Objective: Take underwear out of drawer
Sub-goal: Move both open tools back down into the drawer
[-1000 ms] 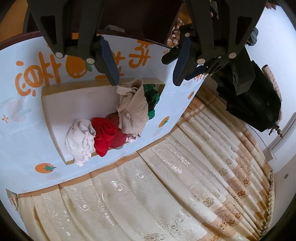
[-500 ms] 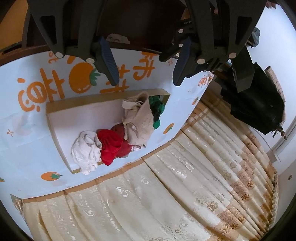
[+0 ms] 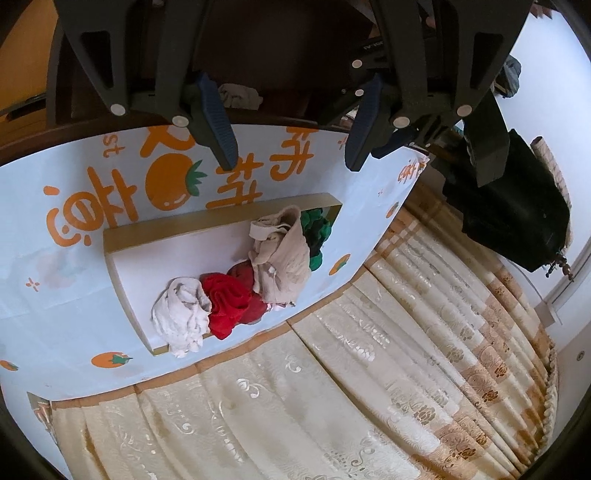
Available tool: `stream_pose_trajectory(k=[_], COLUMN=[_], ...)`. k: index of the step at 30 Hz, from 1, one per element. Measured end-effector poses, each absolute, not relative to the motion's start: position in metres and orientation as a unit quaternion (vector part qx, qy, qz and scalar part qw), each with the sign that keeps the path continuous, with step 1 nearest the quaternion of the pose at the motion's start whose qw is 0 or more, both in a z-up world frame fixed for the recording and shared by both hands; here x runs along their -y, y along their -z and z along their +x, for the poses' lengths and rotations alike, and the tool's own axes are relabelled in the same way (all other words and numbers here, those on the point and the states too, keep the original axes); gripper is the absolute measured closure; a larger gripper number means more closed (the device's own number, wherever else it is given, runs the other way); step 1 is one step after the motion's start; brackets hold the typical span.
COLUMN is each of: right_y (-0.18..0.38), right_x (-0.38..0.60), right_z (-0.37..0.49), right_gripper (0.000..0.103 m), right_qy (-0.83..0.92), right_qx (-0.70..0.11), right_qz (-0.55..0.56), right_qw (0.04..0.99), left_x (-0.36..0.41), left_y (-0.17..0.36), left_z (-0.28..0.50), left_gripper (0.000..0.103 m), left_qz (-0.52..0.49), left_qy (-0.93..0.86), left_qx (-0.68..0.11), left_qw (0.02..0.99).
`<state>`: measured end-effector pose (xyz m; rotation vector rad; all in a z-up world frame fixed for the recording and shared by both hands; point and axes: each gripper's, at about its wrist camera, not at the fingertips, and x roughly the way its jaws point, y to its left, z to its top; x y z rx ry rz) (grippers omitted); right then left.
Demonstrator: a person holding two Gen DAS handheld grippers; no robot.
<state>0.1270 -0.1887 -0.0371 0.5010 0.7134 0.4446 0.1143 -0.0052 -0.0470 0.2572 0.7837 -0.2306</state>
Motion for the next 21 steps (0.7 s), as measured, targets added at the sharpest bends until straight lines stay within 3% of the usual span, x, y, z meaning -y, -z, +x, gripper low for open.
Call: stream_pose_trajectory(k=[21], right_y=[0.059], right_x=[0.216], right_z=[0.072], right_gripper=[0.04], right_qy=[-0.206], right_qx=[-0.374], right_qz=[0.213], right_qw=[0.879], left_x=[-0.047], left_y=[0.089], left_z=[0.08], left_gripper=[0.014], left_qz=[0.036], left_qy=[0.13], left_qx=[-0.463], left_qw=[0.876])
